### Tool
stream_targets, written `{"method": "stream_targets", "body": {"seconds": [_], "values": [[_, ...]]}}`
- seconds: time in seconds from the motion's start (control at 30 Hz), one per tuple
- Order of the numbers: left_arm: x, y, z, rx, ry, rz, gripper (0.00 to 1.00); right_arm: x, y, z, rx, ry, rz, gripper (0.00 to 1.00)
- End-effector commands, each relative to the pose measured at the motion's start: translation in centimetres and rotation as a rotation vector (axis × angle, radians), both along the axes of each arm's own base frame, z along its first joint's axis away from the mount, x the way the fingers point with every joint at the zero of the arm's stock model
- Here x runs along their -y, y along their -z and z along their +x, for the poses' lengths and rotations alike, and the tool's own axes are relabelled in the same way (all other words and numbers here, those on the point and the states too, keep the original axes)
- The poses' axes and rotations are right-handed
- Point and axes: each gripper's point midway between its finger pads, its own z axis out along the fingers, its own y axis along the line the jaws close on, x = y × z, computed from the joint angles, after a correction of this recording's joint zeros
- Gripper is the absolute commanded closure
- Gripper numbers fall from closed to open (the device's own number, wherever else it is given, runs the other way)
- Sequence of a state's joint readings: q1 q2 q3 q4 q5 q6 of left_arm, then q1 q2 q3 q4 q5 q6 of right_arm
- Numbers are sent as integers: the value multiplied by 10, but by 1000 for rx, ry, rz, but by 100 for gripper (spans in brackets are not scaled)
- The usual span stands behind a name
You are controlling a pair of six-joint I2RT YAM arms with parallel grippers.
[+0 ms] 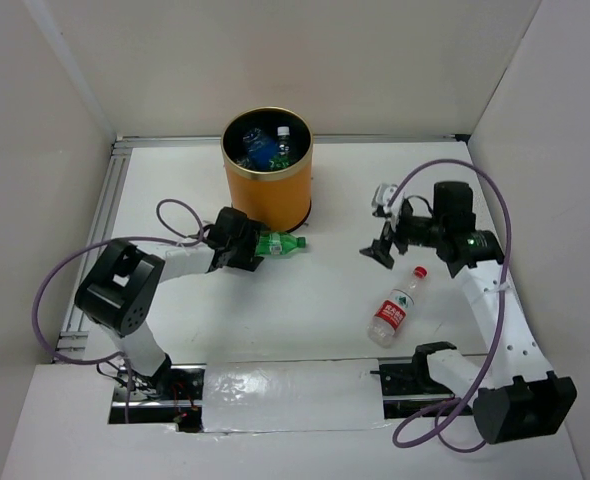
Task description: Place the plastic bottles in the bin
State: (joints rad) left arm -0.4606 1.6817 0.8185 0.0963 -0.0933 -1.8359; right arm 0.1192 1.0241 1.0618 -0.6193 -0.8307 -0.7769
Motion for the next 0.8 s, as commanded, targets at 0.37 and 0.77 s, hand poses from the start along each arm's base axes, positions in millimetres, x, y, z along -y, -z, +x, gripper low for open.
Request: {"method": "stream_targets", "body": {"seconds": [0.37, 0.77], "values": [[-10, 34, -16, -86, 87, 82, 100, 48, 98, -85, -201, -90, -255, 29], [38, -228, -27, 836, 617, 362, 100, 96, 122, -66, -91, -18, -497, 1]]}}
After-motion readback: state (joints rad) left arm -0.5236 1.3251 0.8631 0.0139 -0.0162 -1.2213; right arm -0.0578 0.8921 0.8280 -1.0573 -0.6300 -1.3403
